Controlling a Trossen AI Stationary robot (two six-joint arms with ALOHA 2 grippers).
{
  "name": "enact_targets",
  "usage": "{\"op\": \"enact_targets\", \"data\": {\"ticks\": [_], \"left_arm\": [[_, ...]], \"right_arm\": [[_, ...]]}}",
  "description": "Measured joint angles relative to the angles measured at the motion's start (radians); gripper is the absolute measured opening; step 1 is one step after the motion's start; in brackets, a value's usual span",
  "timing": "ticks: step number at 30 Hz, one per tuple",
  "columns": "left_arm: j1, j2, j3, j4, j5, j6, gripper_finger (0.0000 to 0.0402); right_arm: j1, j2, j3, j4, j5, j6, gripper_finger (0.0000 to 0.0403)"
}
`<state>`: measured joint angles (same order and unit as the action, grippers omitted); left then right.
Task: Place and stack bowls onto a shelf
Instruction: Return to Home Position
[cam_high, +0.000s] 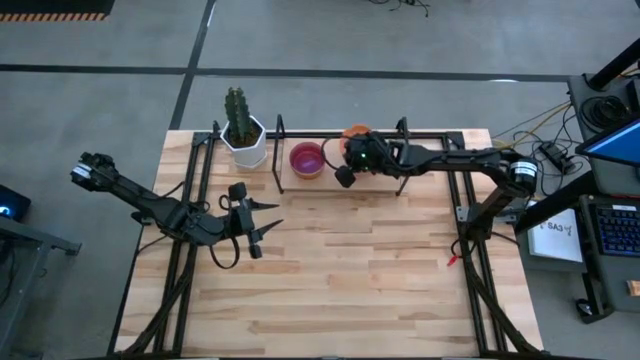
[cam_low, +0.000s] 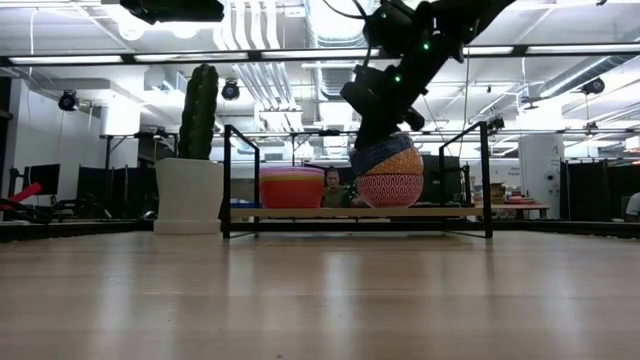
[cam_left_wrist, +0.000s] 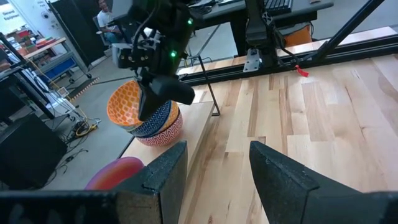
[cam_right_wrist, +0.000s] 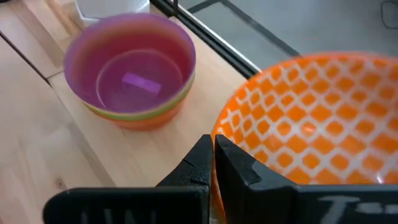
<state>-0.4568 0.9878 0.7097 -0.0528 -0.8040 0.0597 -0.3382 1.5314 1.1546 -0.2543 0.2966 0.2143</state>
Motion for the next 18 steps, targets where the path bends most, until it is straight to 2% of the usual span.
{"op": "enact_targets", "data": {"ticks": [8, 18], "left_arm": [[0.000, 0.000, 0.000, 0.000, 0.000, 0.001, 0.0158], [0.000, 0.000, 0.000, -0.006, 0.000, 0.001, 0.0158]], "right_arm": [[0.000, -0.006, -0.037, 0.002, 0.002, 0.021, 0.0009], [0.005, -0.060, 0.012, -0.002, -0.006, -0.001, 0.0009]]}}
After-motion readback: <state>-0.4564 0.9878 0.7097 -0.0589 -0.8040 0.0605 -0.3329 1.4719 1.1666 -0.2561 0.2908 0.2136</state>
